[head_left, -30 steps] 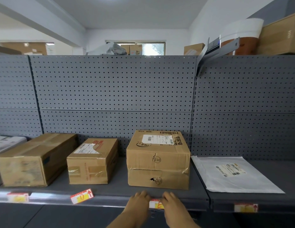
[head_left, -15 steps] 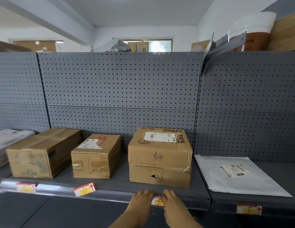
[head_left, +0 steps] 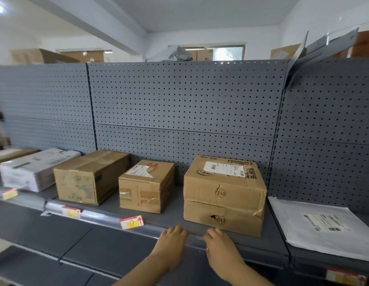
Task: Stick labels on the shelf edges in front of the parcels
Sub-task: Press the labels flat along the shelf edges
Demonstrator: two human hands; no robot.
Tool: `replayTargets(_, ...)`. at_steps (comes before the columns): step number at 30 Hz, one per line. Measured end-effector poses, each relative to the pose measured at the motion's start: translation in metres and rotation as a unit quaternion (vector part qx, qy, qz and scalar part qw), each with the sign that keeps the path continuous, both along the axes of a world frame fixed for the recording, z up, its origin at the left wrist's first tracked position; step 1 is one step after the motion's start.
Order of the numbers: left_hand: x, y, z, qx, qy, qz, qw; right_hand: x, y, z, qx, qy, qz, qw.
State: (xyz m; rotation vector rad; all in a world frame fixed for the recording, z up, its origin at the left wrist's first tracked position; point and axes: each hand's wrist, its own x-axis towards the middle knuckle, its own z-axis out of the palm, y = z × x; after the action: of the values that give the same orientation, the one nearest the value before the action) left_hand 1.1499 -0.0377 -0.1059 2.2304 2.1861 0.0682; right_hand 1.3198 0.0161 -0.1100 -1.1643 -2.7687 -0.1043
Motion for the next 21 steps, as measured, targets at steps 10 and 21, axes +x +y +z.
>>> replayTargets(10, -0.135, -0.05, -0.004, -0.009, 0.004, 0.143, 0.99, -0.123, -0.024, 0.007, -0.018, 0.04, 0.083, 0.996)
replayTargets(21, -0.223, -0.027, 0.01, -0.017, -0.045, 0.05, 0.998, -0.233, -0.015, 0.004, -0.011, 0.076, -0.028, 0.997)
